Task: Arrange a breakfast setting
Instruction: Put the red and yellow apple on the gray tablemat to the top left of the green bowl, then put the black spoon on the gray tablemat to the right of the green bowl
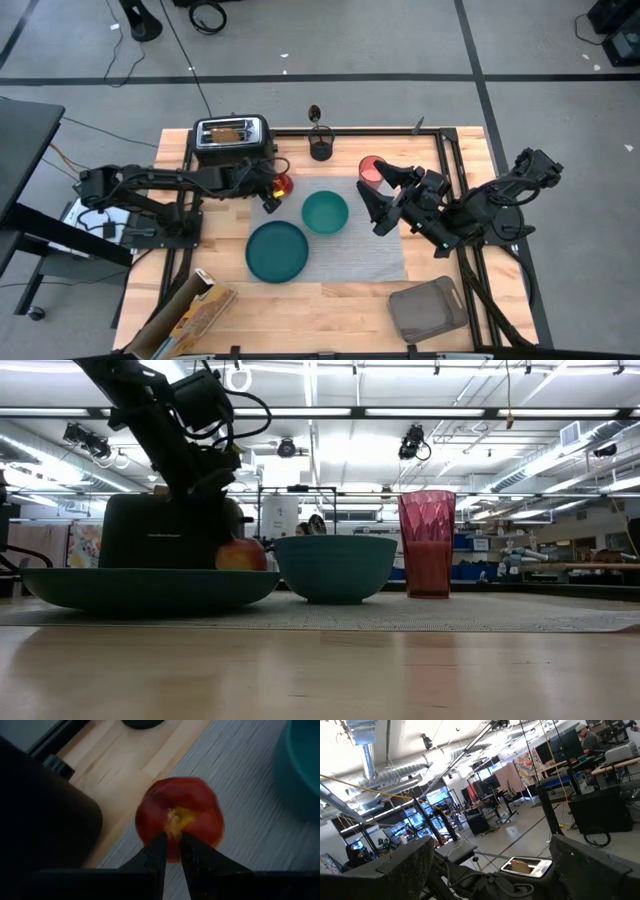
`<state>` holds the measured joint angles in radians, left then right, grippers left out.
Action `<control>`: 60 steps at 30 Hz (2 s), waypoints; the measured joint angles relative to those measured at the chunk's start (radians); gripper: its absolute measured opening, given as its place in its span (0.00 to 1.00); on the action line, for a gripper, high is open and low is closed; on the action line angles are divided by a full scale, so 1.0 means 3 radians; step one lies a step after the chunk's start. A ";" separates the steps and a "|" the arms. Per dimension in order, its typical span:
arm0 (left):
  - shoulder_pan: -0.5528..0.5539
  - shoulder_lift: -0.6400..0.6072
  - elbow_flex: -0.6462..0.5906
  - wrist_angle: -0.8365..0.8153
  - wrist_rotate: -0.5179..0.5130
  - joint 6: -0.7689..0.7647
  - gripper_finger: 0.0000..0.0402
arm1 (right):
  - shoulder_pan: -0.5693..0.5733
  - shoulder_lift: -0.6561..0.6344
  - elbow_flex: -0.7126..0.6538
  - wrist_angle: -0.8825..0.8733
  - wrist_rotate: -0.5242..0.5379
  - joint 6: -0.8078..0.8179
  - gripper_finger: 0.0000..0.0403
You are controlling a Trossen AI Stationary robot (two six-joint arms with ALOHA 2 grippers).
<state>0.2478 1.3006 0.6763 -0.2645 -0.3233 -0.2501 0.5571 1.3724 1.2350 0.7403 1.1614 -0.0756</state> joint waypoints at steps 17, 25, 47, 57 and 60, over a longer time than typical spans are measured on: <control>0.0056 -0.0002 0.0071 0.0013 -0.0015 -0.0017 0.16 | 0.0000 0.0000 0.0000 -0.0006 -0.0003 -0.0011 0.99; 0.0055 -0.0212 0.0400 -0.0738 0.0195 -0.0150 0.16 | 0.0000 -0.0003 0.0004 -0.0287 0.0152 -0.0022 0.99; 0.0168 -0.0877 0.2284 -0.1701 0.0683 -0.0586 0.46 | -0.0987 -0.0003 0.1035 -0.3816 -0.0952 0.1417 0.97; -0.0079 -0.1107 0.2525 -0.1631 0.0965 -0.0334 0.46 | -0.2251 0.0062 0.1100 -0.4191 -0.2630 0.1133 0.92; -0.0155 -0.1121 0.2526 -0.1602 0.0964 -0.0278 0.46 | -0.2612 0.0128 0.1100 -0.4175 -0.3020 0.0961 0.91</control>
<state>0.2014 0.9643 1.4342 -0.7451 -0.0340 -0.3335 -0.2264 1.4109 1.5650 -0.5121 0.2554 0.2127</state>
